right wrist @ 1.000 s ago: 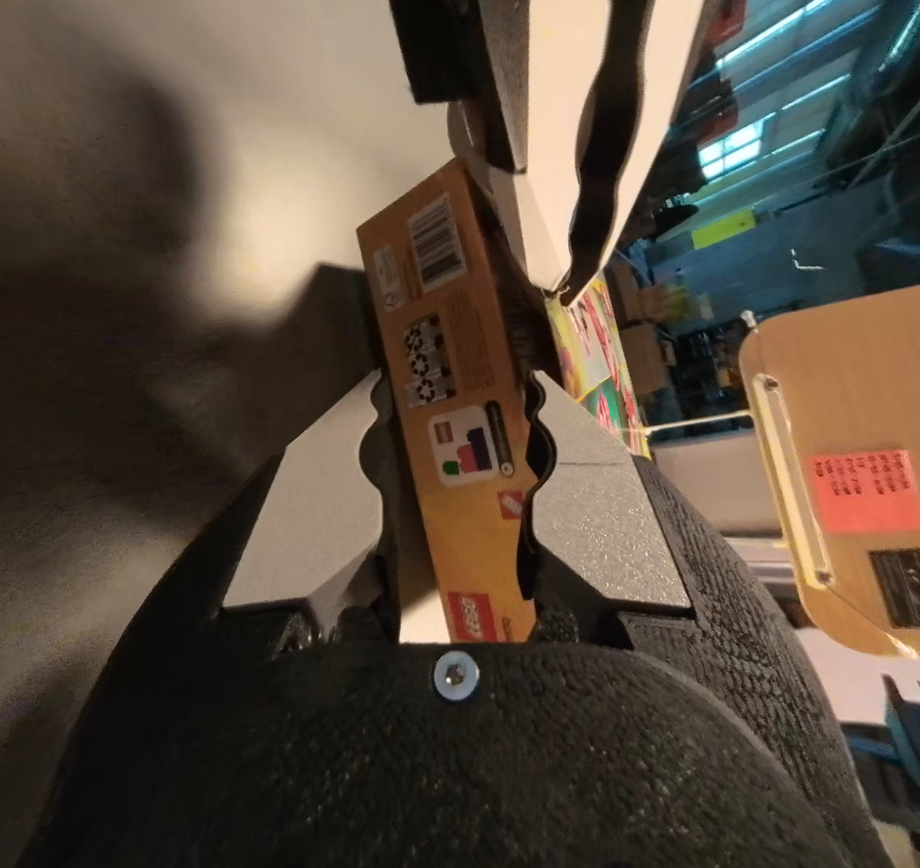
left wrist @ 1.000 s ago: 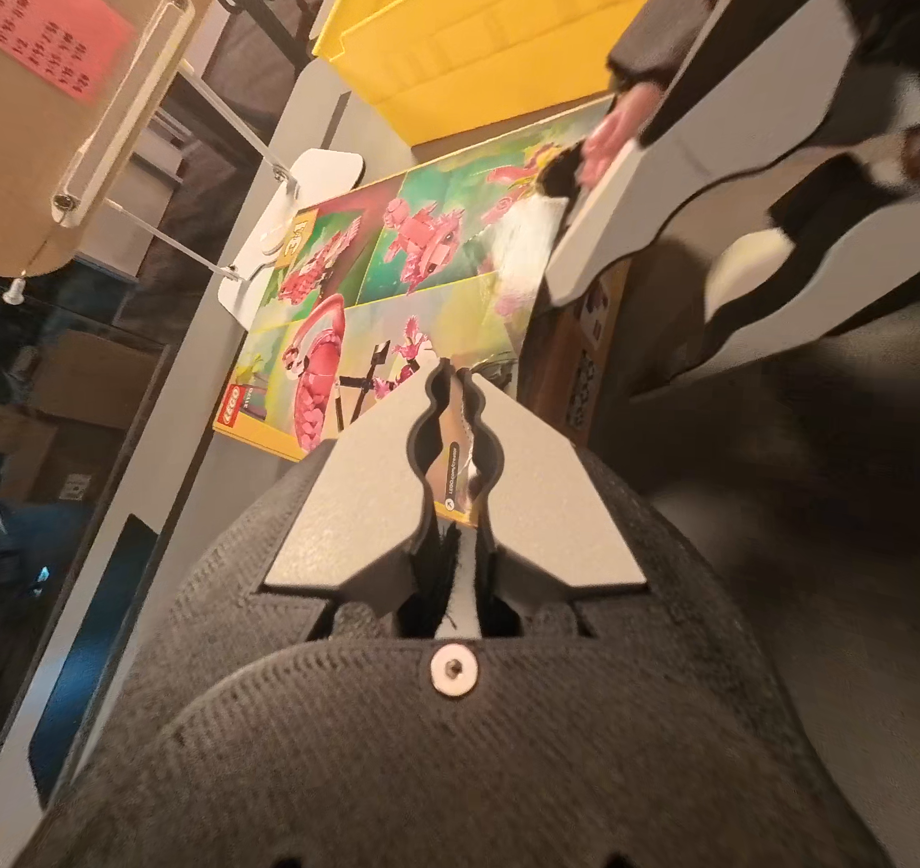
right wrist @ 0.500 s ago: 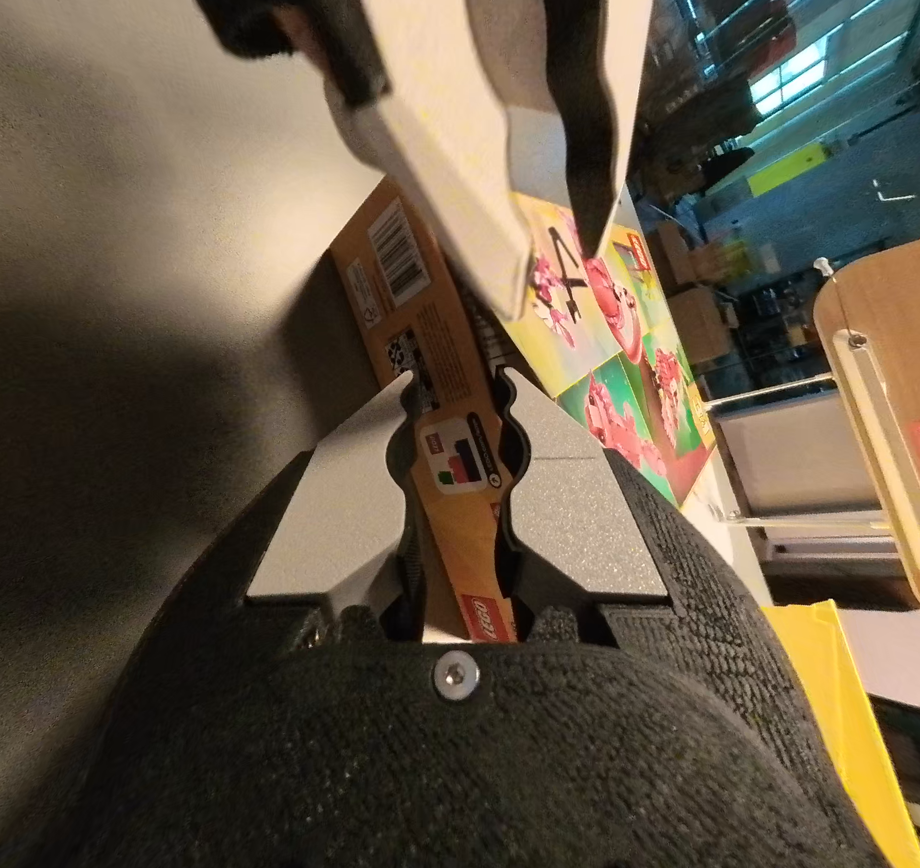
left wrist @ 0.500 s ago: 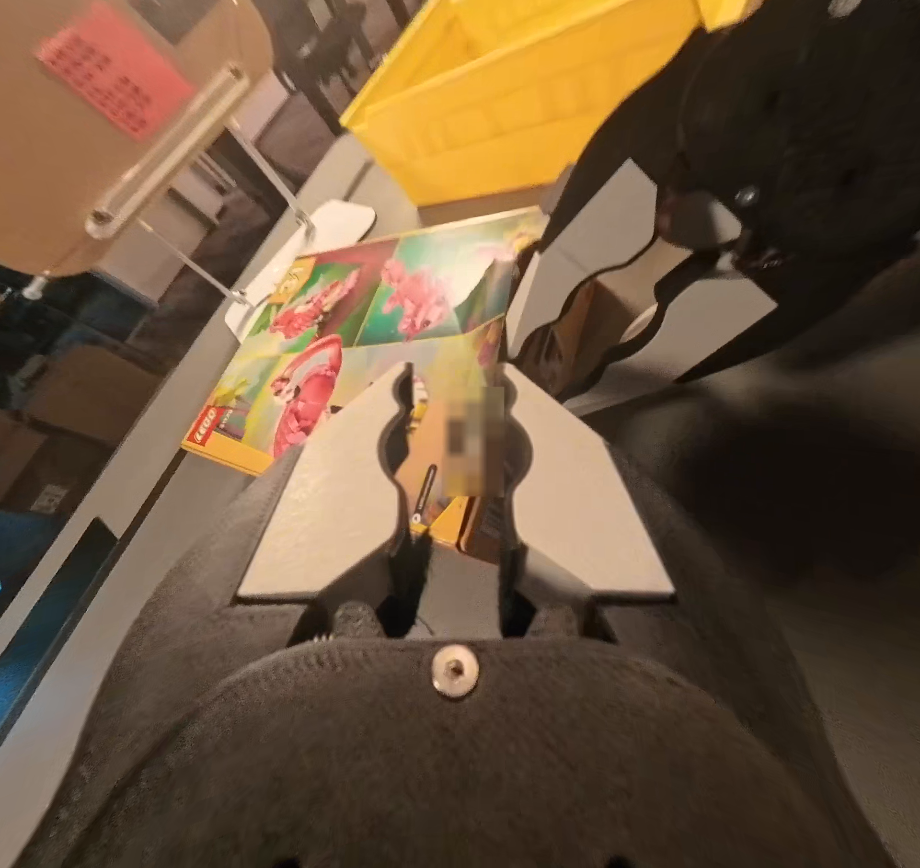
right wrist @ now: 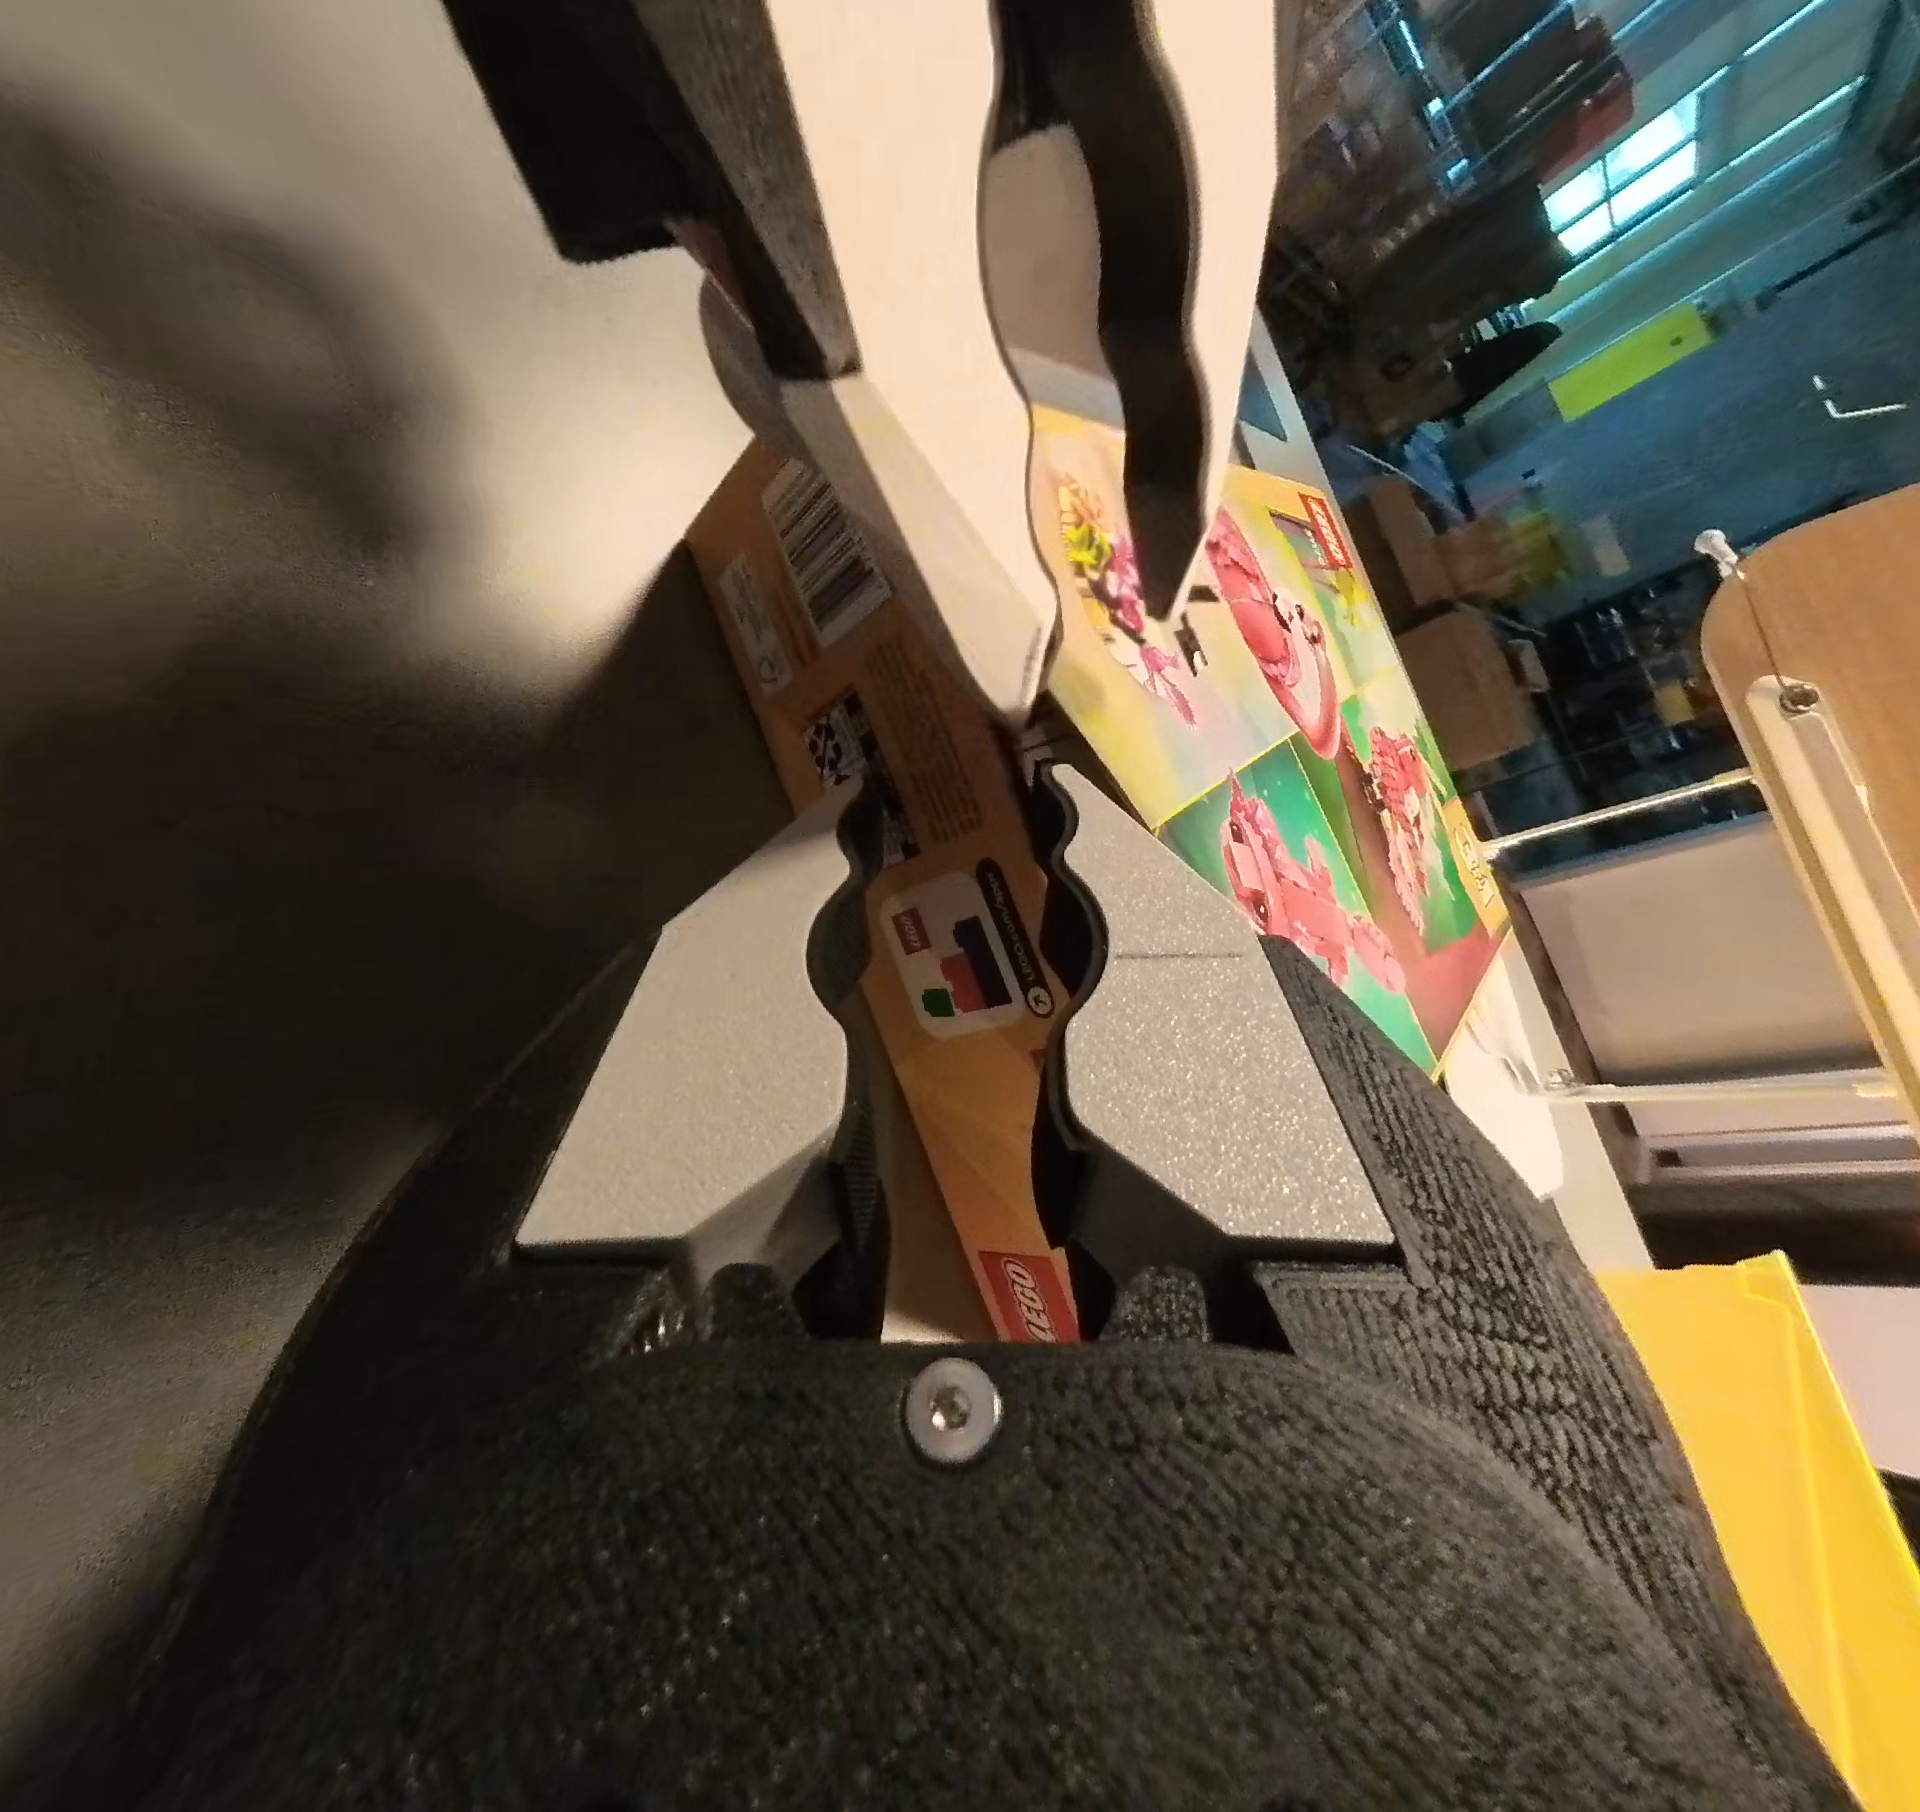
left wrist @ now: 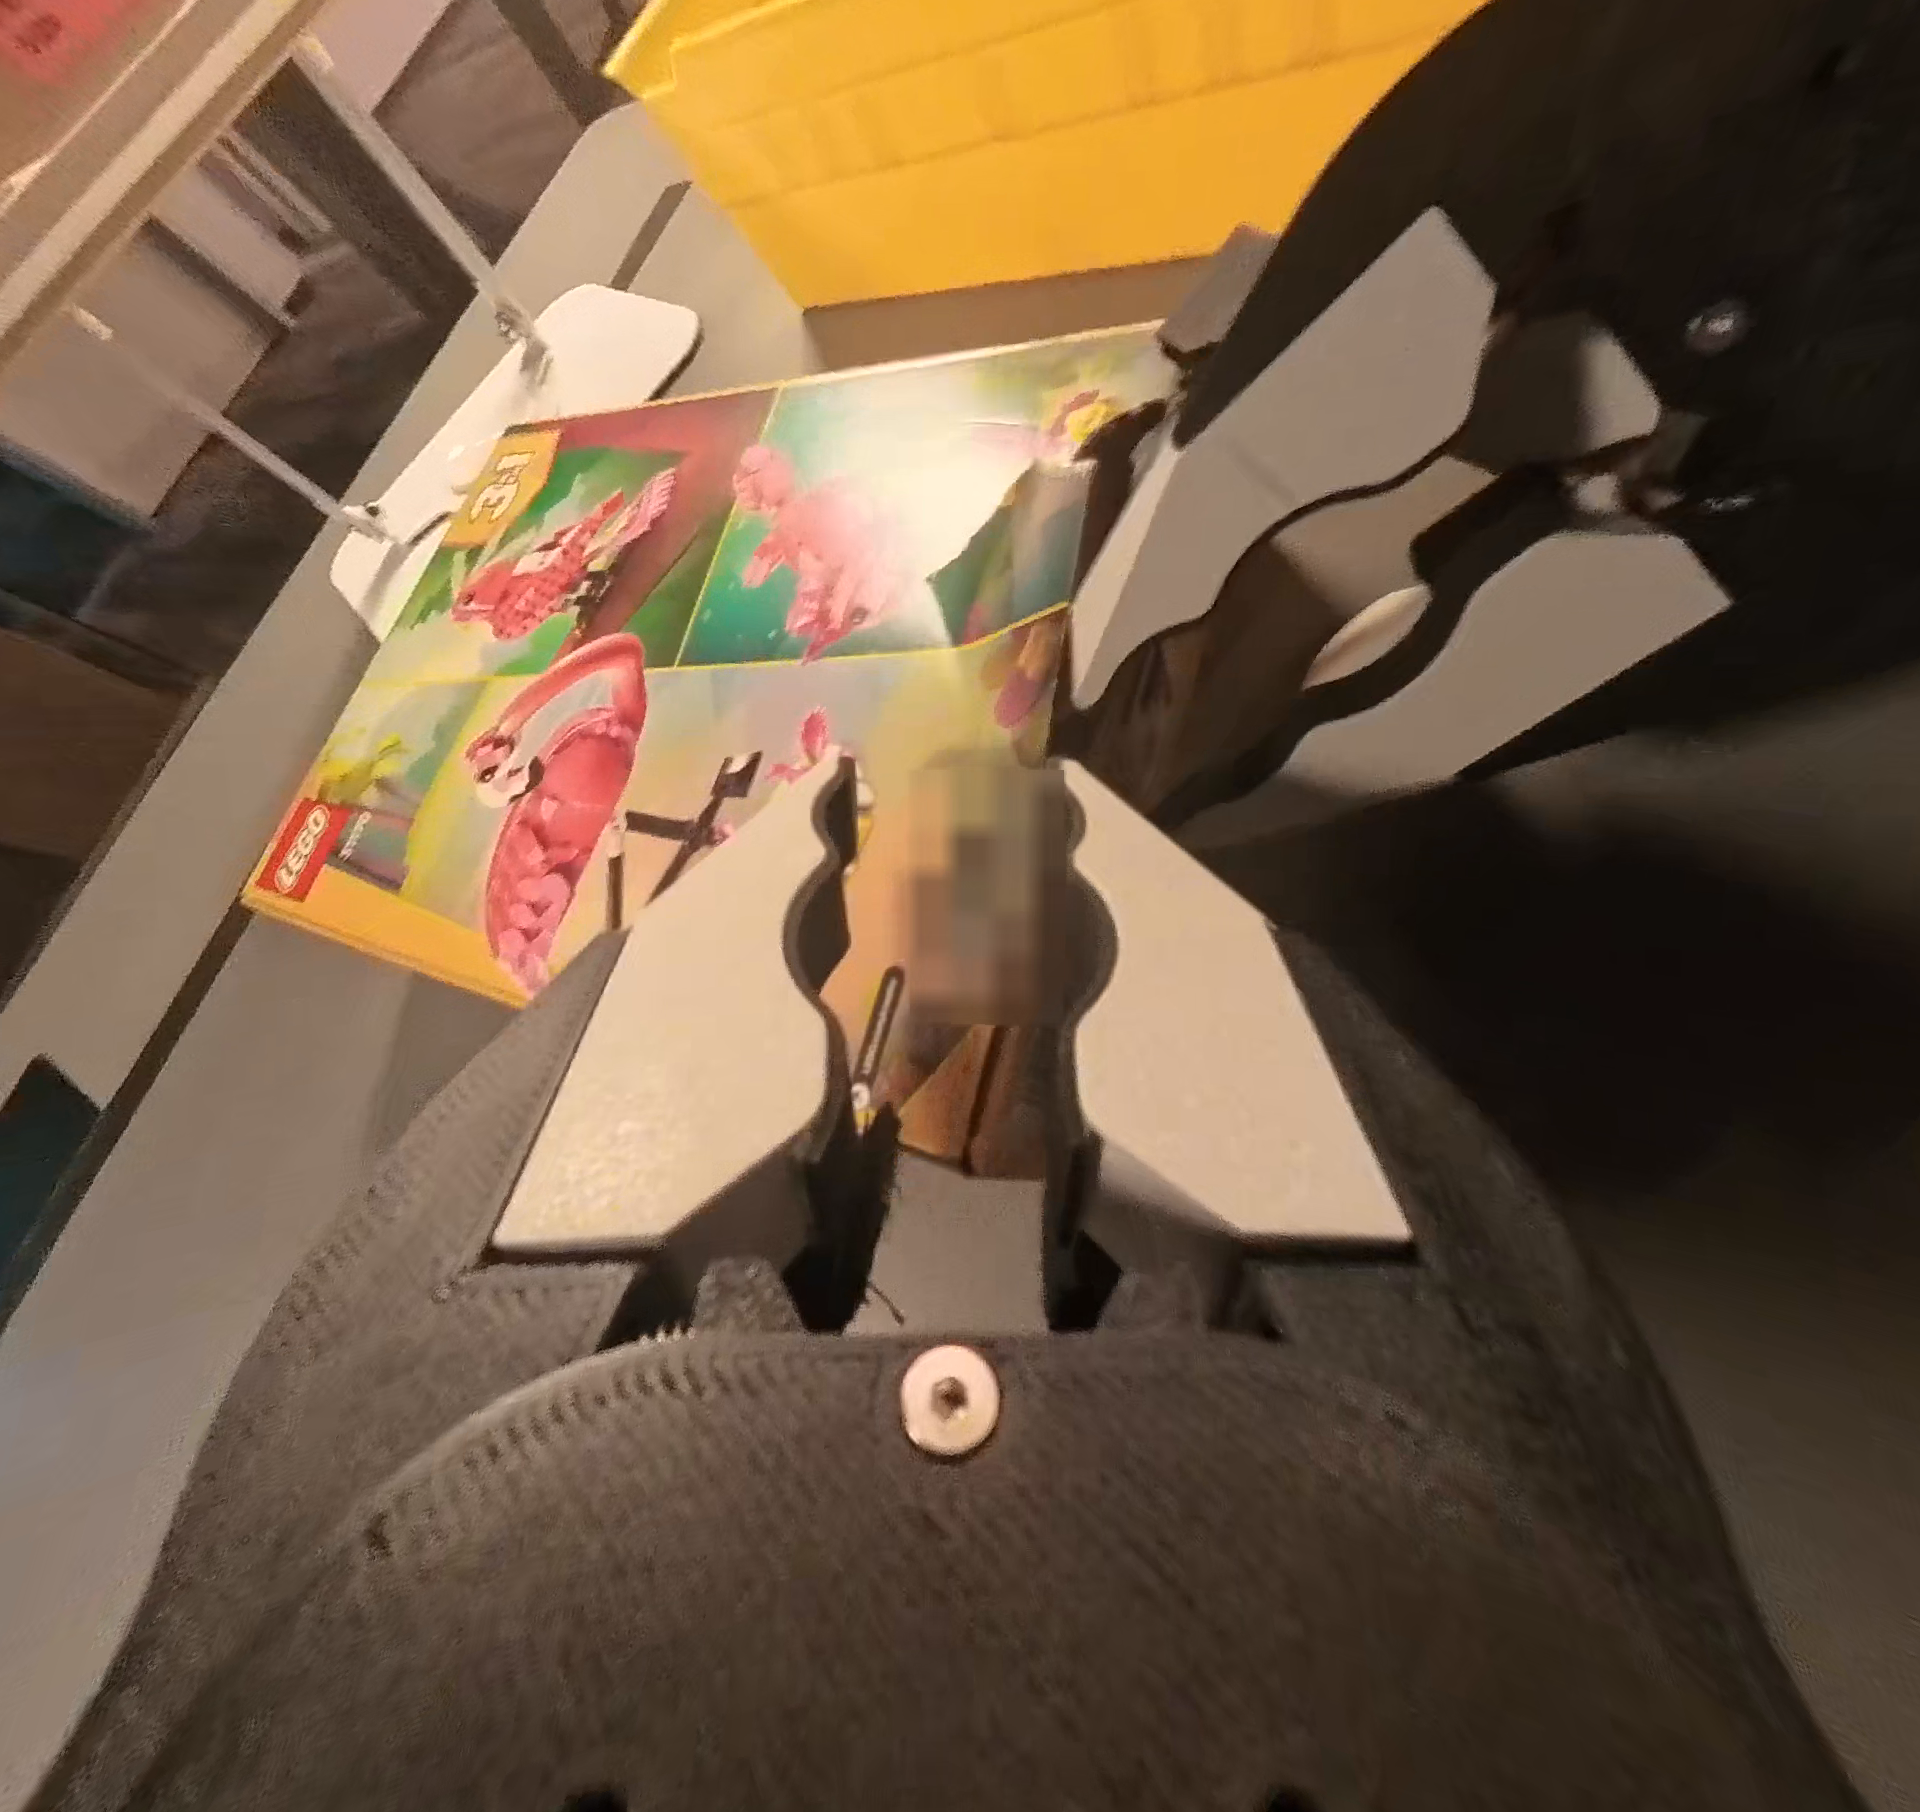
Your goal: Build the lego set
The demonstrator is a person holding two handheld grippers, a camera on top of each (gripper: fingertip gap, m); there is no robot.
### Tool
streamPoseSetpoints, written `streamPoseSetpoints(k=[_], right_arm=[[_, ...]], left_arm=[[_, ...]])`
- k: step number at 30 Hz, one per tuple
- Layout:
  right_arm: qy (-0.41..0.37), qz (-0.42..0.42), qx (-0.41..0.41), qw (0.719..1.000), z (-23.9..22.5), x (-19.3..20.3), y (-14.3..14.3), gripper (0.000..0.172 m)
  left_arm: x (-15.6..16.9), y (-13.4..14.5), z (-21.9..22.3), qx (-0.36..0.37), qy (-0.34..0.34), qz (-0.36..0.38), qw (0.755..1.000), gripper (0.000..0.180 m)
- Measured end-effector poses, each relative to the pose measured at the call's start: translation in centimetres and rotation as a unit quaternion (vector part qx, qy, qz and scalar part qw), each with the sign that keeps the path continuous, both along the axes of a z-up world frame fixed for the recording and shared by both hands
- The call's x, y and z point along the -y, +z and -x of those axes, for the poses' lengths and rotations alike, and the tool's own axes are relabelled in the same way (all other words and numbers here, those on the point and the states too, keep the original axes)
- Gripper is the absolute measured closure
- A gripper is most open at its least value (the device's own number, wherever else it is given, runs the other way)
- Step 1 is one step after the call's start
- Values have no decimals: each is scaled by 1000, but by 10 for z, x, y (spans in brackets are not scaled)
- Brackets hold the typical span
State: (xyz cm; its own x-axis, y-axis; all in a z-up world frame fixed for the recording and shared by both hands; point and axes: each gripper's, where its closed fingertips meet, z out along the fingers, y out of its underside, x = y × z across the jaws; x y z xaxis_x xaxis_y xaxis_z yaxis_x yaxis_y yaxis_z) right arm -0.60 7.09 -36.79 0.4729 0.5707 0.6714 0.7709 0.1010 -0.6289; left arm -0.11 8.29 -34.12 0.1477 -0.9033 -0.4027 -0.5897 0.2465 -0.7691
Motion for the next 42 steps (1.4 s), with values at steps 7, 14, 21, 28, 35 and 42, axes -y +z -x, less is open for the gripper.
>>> streamPoseSetpoints(k=[7, 14, 21, 28, 35, 42], right_arm=[[0, 15, 11, 1000, 0, 1, 0, 145], [14, 28, 10, 999, -2, 2, 0, 148], [16, 43, 11, 999, -2, 3, 0, 153], [19, 34, 8, 999, -2, 3, 0, 153], [25, 60, -4, 998, 0, 7, 1, 157], [42, 48, 8, 998, 3, 14, 0, 162]], left_arm=[[-14, -2, -7, -109, 32, -144, 983, 149], [-6, -7, -13, -99, 49, -160, 981, 174], [-4, 0, -13, -32, 74, -211, 974, 180], [-2, 0, -13, 0, 72, -193, 978, 180], [-3, -5, -10, -65, 75, -233, 967, 177], [-5, -10, -4, -128, 64, -179, 974, 171]])
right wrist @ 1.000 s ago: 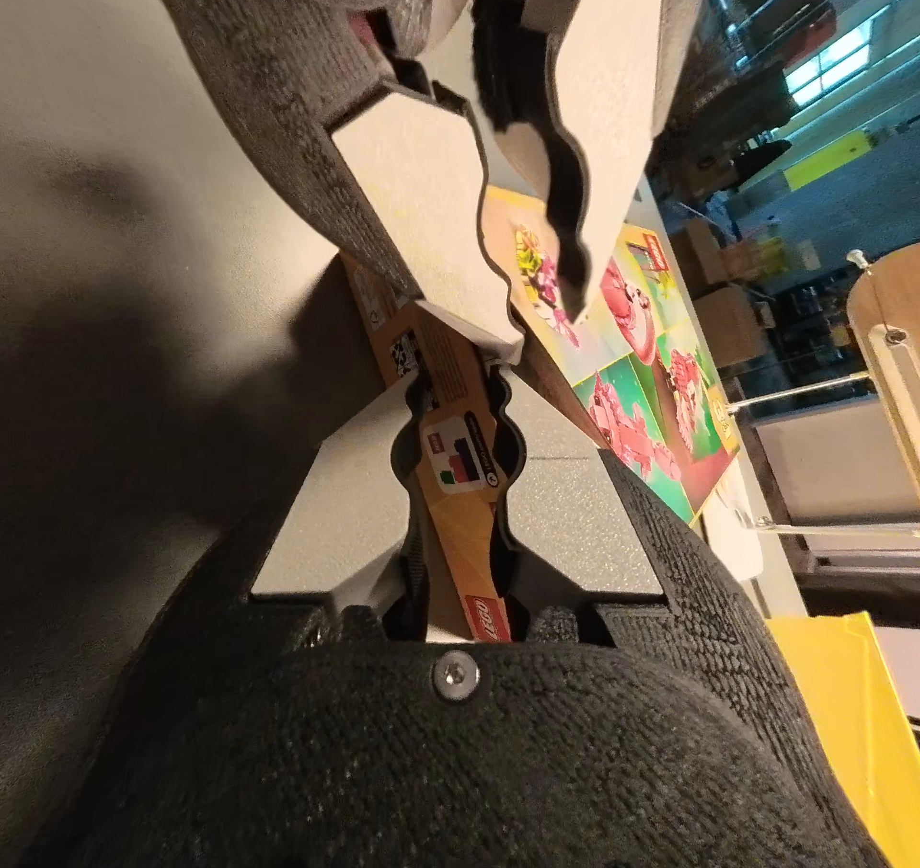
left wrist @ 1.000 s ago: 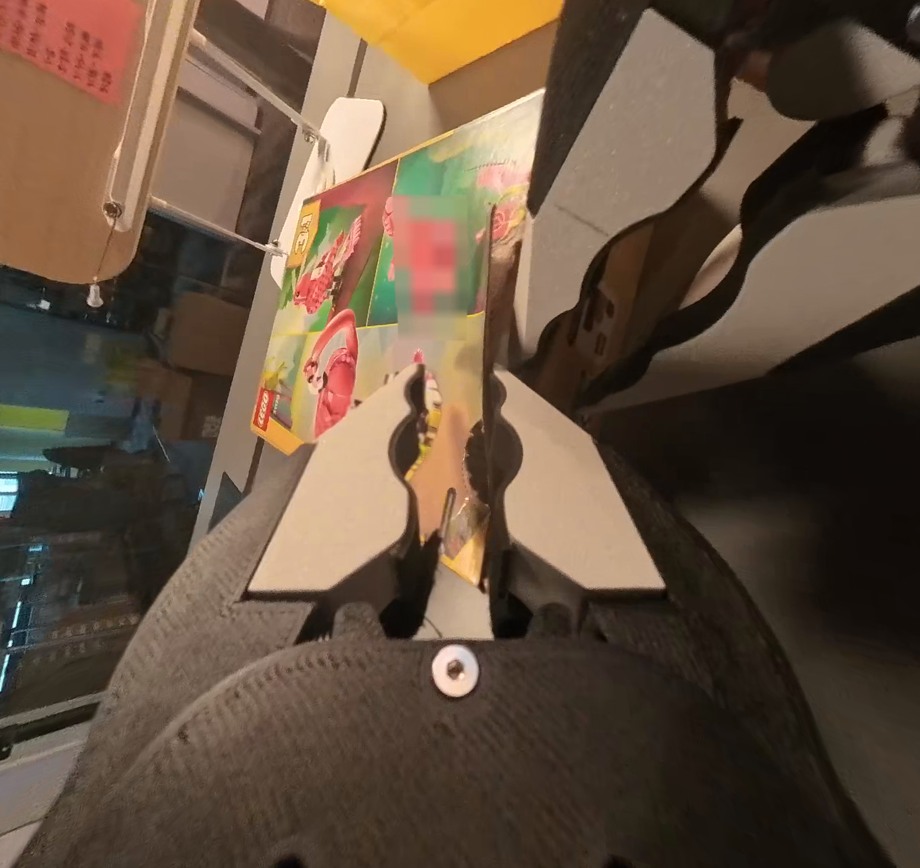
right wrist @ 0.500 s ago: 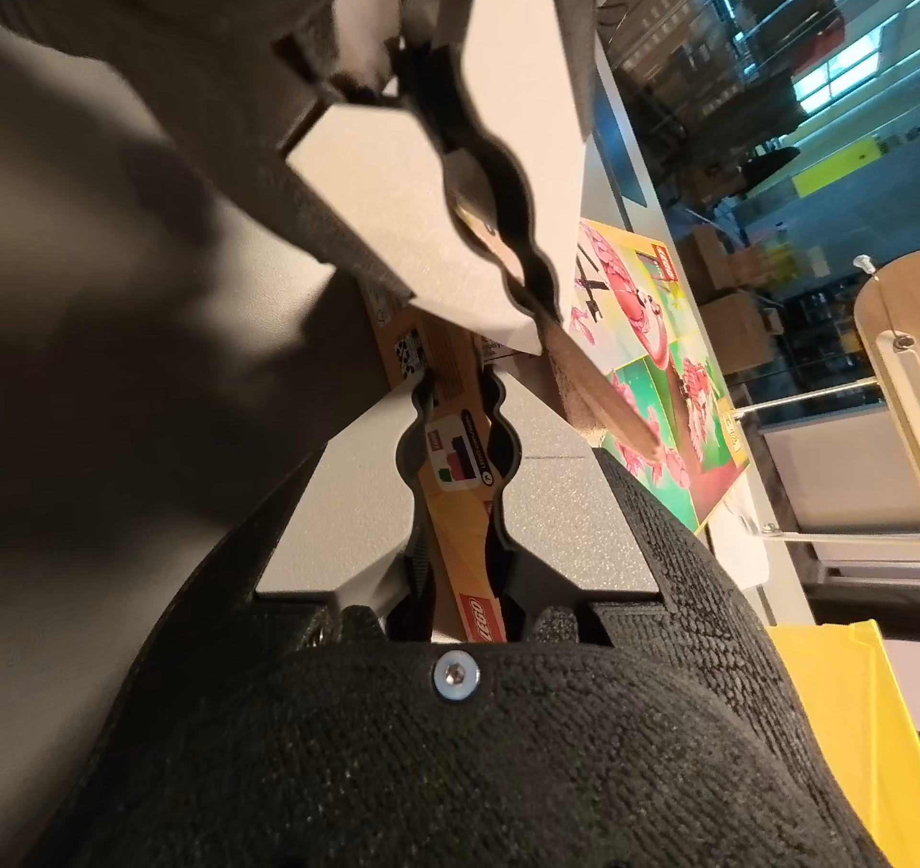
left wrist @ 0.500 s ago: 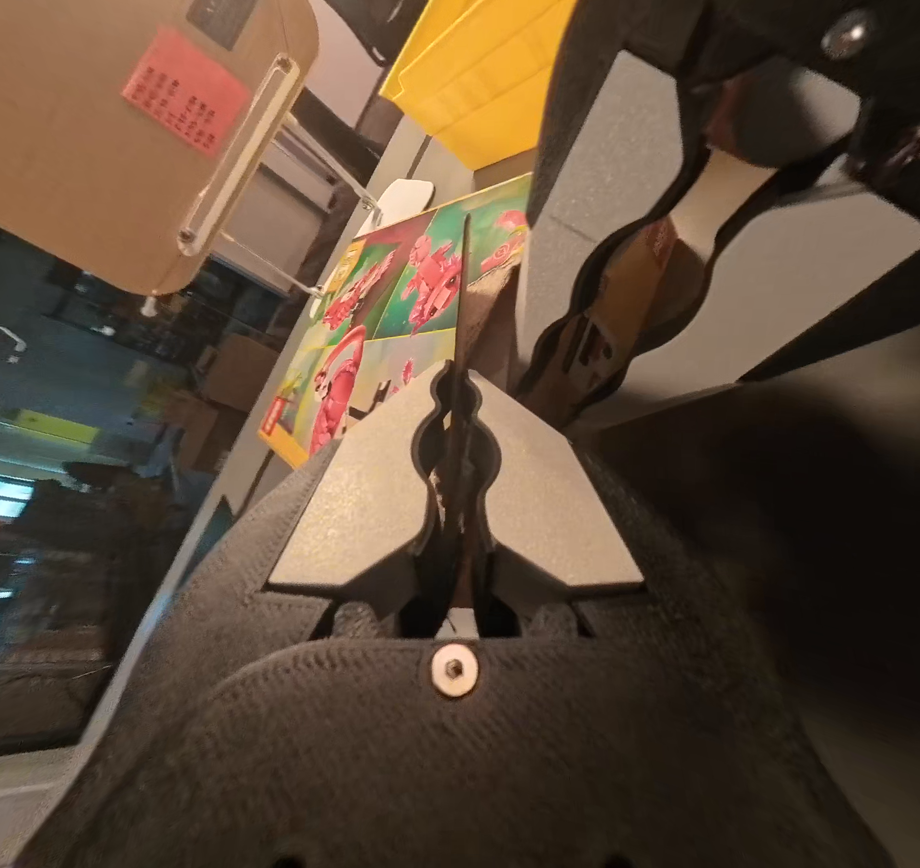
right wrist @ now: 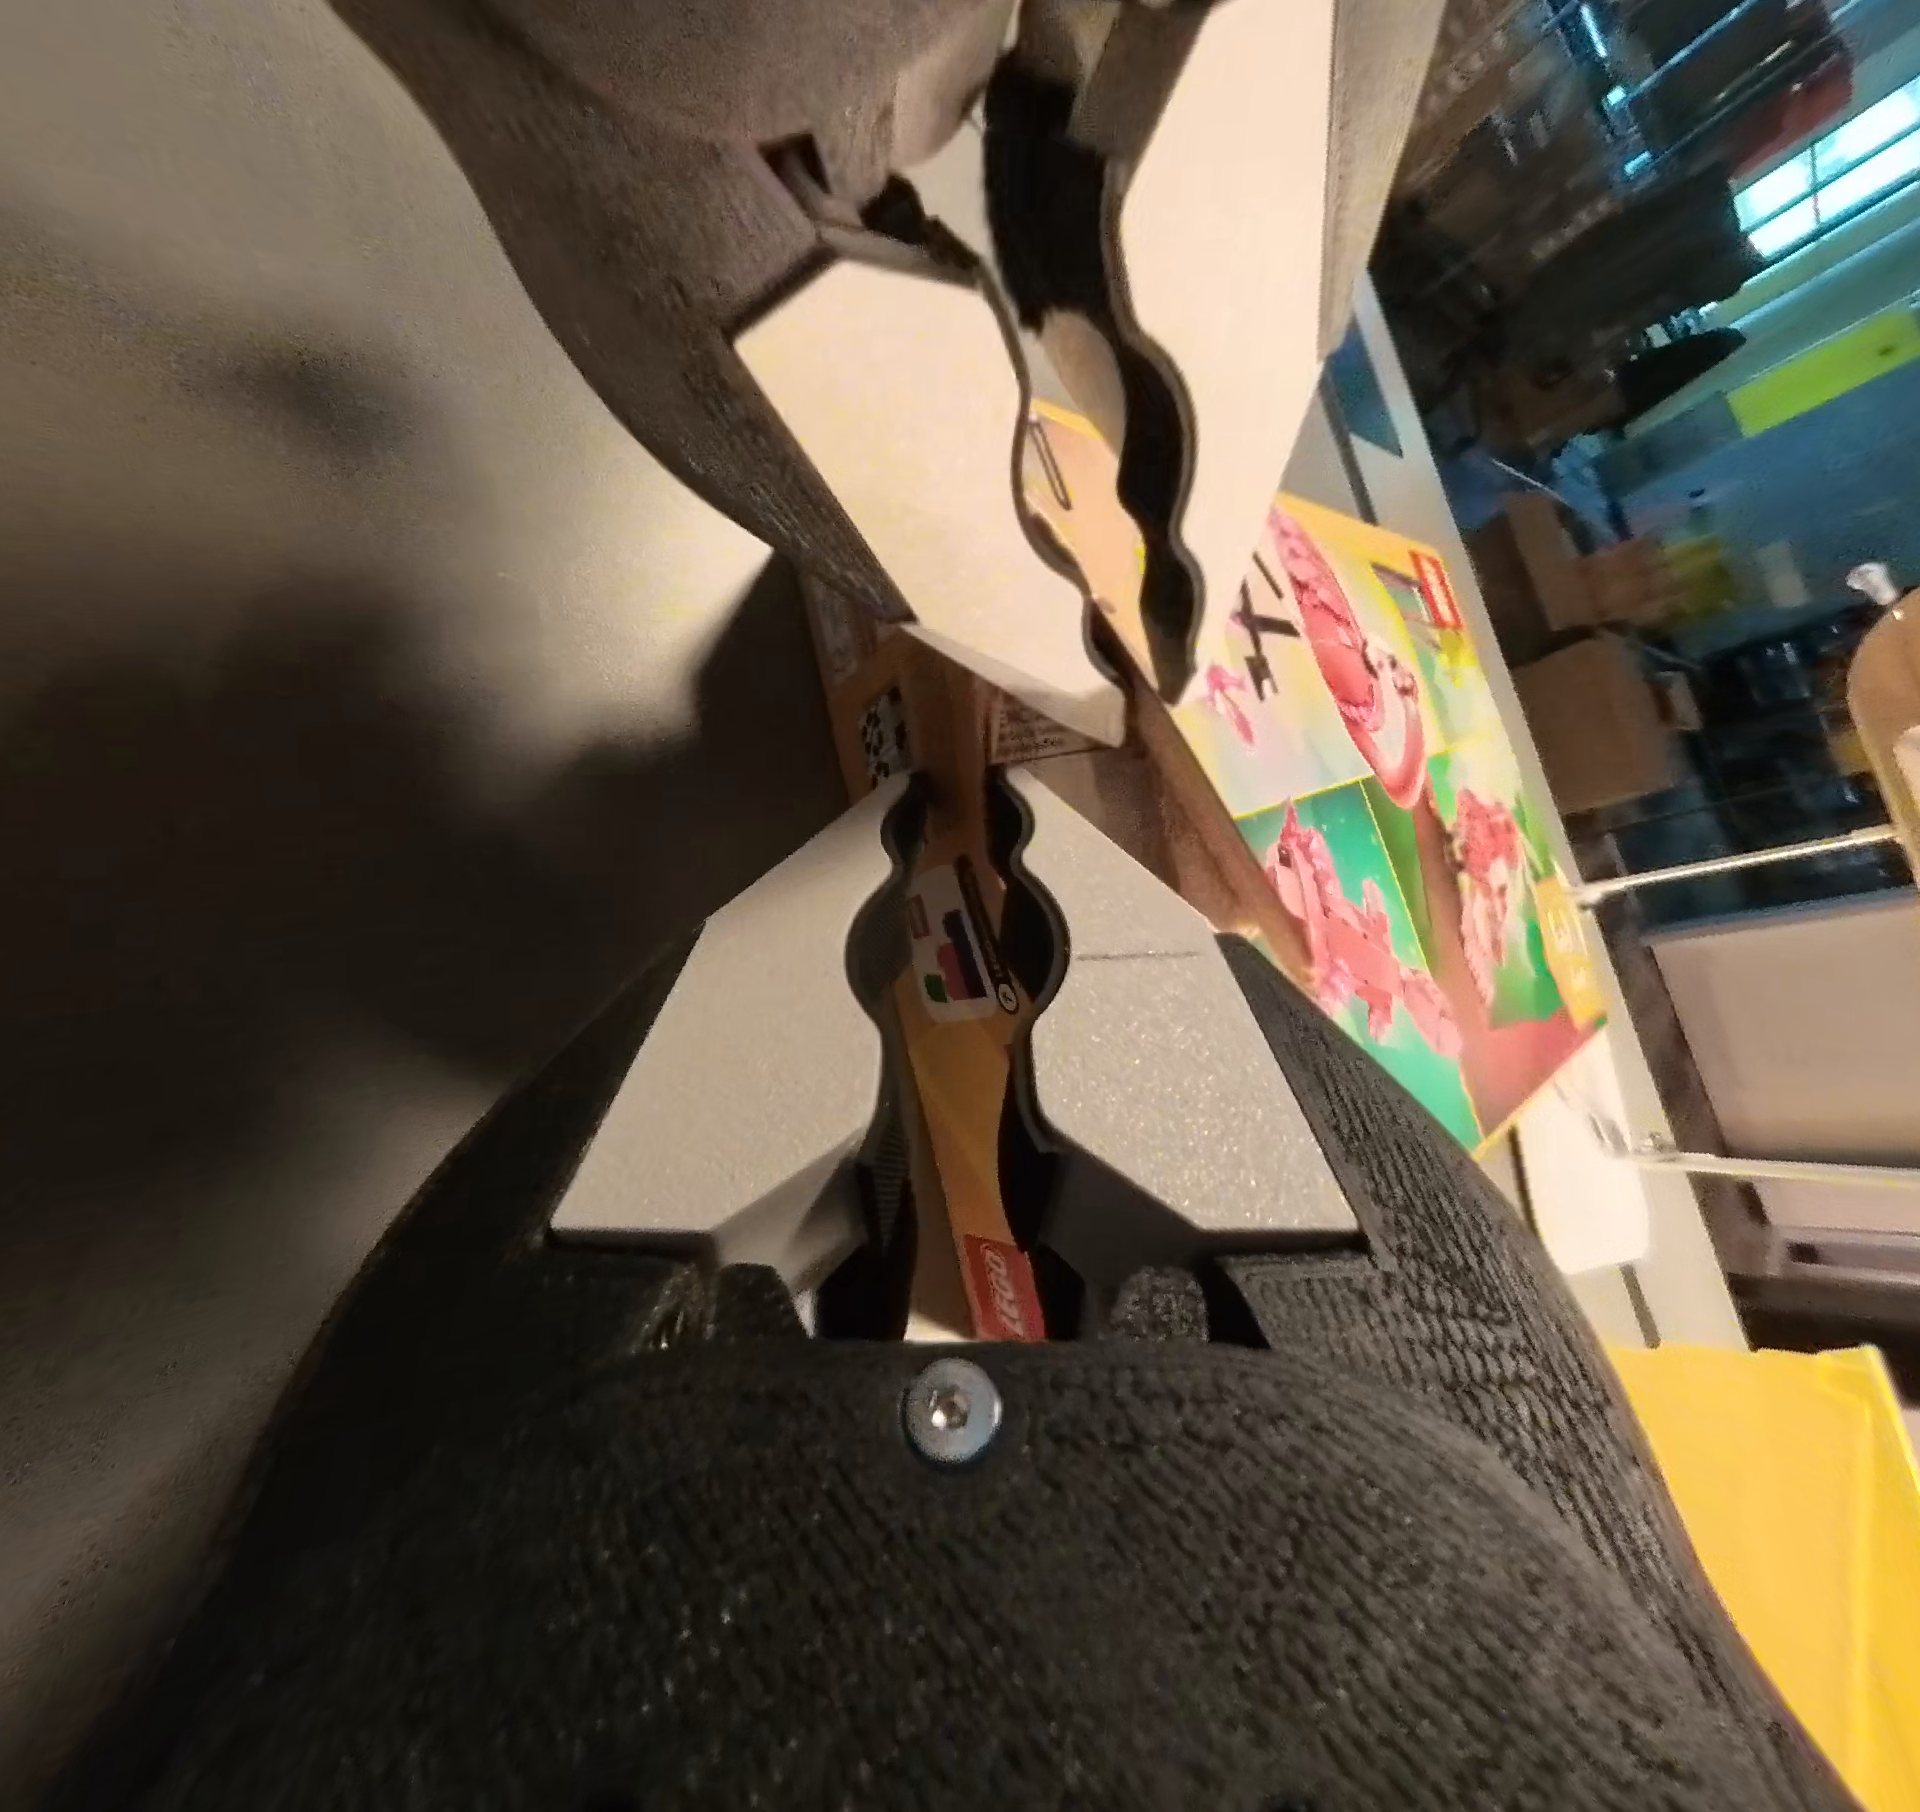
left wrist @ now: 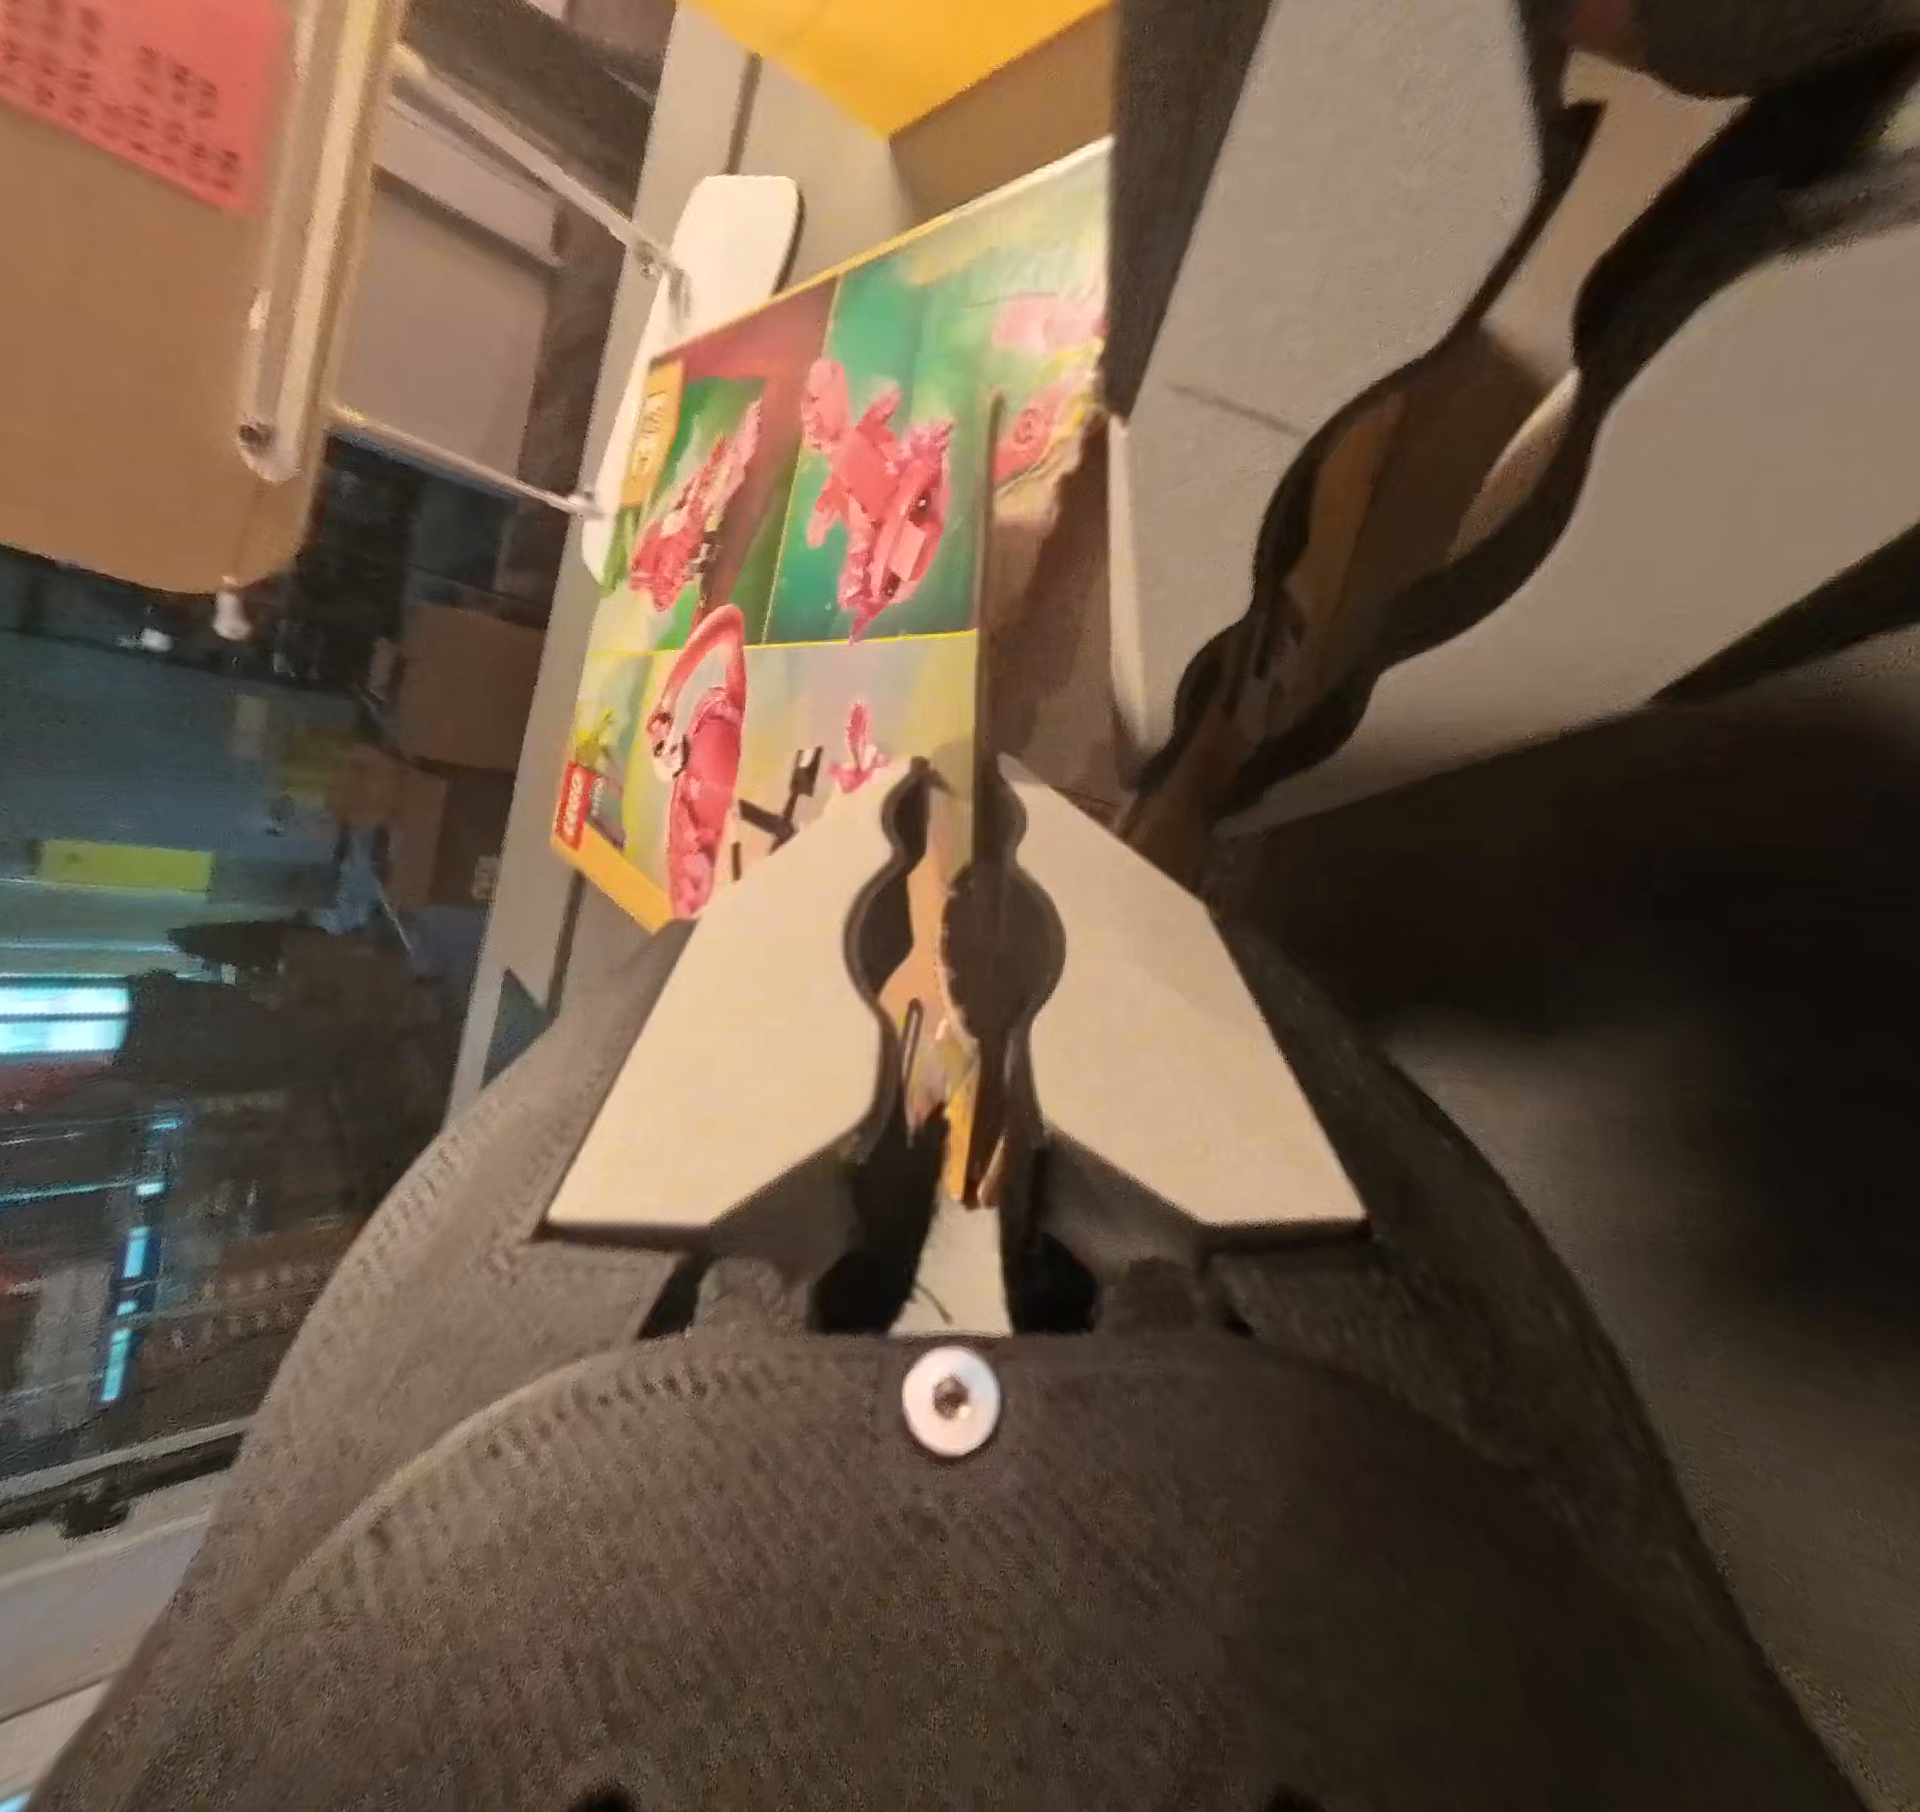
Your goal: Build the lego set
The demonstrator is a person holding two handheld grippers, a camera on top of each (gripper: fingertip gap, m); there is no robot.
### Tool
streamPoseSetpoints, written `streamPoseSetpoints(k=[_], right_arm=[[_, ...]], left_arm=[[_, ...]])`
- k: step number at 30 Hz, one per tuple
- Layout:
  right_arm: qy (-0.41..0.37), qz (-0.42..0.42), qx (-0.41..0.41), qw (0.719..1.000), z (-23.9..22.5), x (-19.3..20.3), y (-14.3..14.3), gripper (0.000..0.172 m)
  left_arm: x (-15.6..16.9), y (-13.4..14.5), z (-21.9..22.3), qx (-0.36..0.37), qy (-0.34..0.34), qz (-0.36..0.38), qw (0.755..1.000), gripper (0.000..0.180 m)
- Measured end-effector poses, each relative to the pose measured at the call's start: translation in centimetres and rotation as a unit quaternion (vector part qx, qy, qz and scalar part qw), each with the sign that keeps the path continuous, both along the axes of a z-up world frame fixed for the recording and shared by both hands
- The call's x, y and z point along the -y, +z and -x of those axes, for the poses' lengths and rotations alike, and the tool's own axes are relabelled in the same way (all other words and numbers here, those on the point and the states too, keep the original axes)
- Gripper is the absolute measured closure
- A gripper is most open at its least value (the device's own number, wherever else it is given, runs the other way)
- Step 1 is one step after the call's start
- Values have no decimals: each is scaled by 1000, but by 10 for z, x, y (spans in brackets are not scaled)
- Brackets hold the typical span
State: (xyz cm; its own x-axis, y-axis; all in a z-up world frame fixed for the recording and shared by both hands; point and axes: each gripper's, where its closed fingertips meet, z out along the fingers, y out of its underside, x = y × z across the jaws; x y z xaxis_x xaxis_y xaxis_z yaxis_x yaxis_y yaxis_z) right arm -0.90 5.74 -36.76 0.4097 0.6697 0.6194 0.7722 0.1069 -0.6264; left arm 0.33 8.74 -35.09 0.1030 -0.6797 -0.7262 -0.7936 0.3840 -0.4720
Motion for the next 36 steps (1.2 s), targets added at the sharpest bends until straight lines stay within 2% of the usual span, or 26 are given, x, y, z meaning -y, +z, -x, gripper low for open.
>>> streamPoseSetpoints(k=[4, 7, 10, 12, 23, 29, 36], right_arm=[[1, -3, 6, 1000, 1, 2, -1, 165], [0, 18, 8, 1000, 1, 3, -2, 165], [5, 19, 7, 1000, 1, 4, -2, 165], [6, 20, 9, 1000, 1, 5, -2, 165], [23, -10, 12, 1000, 1, 11, -3, 166], [27, -101, 44, 994, 1, 13, -2, 164], [29, -232, 139, 962, 1, 14, -1, 161]], left_arm=[[-1, 8, -1, 31, -13, -83, 996, 176], [-2, 14, -2, 2, -27, -213, 977, 180], [-1, 16, -1, 27, -39, -180, 983, 180], [-1, 17, -1, 25, -42, -192, 980, 179], [1, 23, 0, 120, -35, -57, 991, 178], [2, 23, 0, 156, -38, 14, 987, 177], [4, 21, -2, 203, -35, 155, 966, 177]])
